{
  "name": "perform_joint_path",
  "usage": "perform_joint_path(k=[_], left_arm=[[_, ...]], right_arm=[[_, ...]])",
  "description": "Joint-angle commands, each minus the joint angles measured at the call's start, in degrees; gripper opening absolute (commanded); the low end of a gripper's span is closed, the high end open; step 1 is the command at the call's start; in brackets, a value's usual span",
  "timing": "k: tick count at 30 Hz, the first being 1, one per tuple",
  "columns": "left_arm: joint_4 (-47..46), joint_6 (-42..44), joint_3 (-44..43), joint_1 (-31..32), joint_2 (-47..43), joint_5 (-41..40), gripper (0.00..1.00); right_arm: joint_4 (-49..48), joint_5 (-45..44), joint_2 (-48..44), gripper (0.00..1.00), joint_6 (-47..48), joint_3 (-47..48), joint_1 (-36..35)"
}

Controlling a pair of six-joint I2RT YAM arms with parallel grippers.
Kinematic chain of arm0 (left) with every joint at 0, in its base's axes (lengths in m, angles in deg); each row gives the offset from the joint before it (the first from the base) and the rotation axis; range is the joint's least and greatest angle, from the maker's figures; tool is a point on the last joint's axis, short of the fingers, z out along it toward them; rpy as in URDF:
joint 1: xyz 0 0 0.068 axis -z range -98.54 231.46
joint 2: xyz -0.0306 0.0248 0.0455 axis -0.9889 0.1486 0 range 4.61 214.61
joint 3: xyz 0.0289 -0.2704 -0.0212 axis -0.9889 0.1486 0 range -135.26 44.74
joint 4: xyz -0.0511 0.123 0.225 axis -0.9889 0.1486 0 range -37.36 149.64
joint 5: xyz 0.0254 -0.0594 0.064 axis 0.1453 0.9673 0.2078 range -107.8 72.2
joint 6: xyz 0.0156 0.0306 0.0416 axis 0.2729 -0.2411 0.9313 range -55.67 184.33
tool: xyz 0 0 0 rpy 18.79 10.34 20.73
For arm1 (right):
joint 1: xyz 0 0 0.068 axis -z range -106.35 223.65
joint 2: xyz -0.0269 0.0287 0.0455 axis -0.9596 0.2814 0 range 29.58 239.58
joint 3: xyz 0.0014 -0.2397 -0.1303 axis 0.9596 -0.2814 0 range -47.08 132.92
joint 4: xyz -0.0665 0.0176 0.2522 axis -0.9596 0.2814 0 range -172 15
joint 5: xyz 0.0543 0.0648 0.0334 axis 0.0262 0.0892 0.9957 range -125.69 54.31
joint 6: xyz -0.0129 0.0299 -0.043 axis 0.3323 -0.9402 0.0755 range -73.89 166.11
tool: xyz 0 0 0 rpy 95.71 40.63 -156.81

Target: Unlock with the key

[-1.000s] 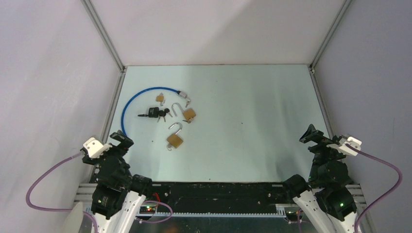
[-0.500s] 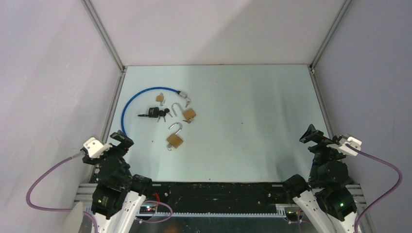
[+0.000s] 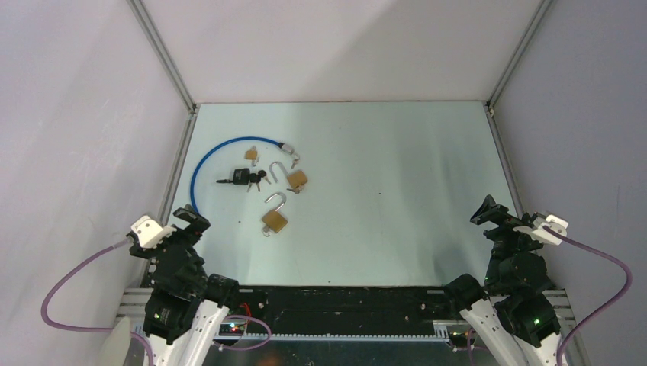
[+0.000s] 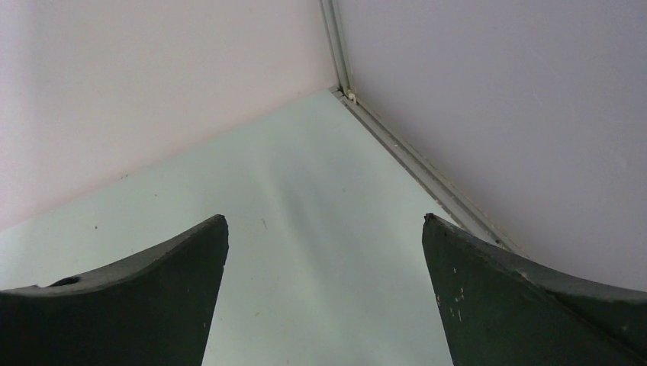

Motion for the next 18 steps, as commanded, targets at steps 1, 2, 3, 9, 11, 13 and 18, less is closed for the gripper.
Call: perform_joint_path(k=[1,2,3,9,11,13,18], left_arm=[[-1.40,0.28,0.43,-0.40,-10.67,0.48,1.00],[-1.45,0.27,0.46,-0.42,-10.59,0.59,1.00],[-1.43,0.27,0.49,-0.38,-10.56,0.67,1.00],[-1.88,0.25,0.45,-0.44,-9.85,2.48,1.00],[-1.98,0.52,0.23,-0.41,-9.91,3.53,1.00],[-1.94,0.87,0.05,-0.45,-10.06,4.75,1.00],[-1.98,1.10,-0.49,-0.45,-10.54,6.13,1.00]], right_arm=[[-1.22,-0.67,-5.96,0.99,-1.15,0.04,-0.09],[-1.10,-0.65,-5.96,0.99,-1.15,0.04,-0.09],[-0.93,-0.64,-5.96,0.99,-1.31,0.04,-0.03],[-0.05,-0.95,-5.93,0.99,-2.02,-0.09,0.24],[0.02,-1.07,-5.88,1.00,-2.11,-0.21,0.36],[0.07,-1.13,-5.88,0.99,-2.19,-0.34,0.53],[-0.07,-1.18,-5.80,1.00,-2.33,-0.72,1.02]])
